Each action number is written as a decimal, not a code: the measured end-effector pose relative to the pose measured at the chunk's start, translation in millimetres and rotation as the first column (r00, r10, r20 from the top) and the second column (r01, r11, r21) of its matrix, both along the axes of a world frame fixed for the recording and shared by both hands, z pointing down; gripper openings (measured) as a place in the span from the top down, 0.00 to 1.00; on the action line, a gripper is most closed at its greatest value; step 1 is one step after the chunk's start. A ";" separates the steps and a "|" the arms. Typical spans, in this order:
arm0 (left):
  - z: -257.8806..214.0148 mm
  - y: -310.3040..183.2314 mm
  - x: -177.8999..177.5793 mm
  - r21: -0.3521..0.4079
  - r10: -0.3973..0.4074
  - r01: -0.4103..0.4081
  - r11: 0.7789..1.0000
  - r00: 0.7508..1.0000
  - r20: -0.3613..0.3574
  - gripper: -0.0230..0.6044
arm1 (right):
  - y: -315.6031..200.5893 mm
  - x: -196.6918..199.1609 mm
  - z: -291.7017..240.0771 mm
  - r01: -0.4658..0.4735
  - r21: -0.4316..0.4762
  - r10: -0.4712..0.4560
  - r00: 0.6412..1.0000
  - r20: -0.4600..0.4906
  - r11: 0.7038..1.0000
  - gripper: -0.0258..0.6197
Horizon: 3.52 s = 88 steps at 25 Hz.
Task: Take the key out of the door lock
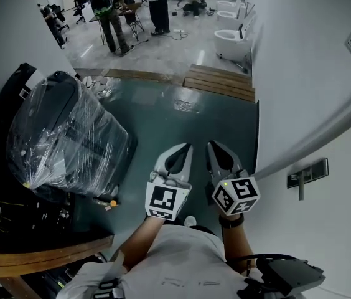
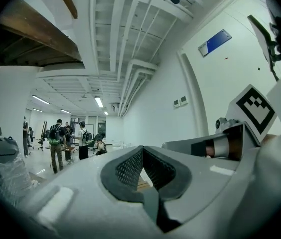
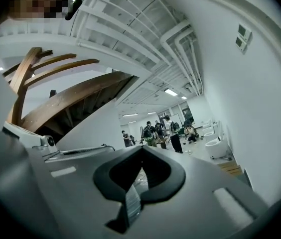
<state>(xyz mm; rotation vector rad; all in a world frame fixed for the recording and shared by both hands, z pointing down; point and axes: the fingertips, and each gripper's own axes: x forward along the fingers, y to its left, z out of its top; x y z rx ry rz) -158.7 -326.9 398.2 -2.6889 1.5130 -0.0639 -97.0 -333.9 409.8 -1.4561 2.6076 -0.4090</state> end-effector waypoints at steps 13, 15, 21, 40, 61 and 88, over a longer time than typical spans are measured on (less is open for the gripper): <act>-10.5 -149.8 44.1 0.003 0.237 -0.238 0.971 0.964 -0.120 0.96 | -138.5 50.8 4.5 -0.211 -0.012 0.210 0.976 -0.055 0.978 0.97; -19.7 -174.1 61.2 0.014 0.324 -0.326 0.945 0.935 -0.146 0.96 | -159.8 67.9 0.7 -0.287 -0.010 0.285 0.956 -0.066 0.958 0.97; -5.9 -219.9 134.9 -0.065 0.555 -0.576 0.815 0.808 -0.196 0.96 | -173.5 128.3 6.1 -0.525 -0.029 0.519 0.847 -0.117 0.851 0.97; -8.8 -28.5 429.2 0.007 0.980 -0.986 0.167 0.166 -0.109 0.96 | 64.3 385.2 -1.7 -0.988 0.061 0.981 0.132 -0.145 0.142 0.97; 43.9 -18.1 555.3 -0.063 0.992 -0.995 -0.073 -0.066 -0.106 0.68 | 92.1 417.0 51.7 -0.996 -0.080 0.982 0.041 -0.184 0.026 0.97; 38.1 2.5 574.8 -0.025 0.952 -0.959 -0.284 -0.279 -0.124 0.71 | 110.6 384.8 191.8 -0.903 -0.410 0.992 -0.112 -0.055 -0.125 0.91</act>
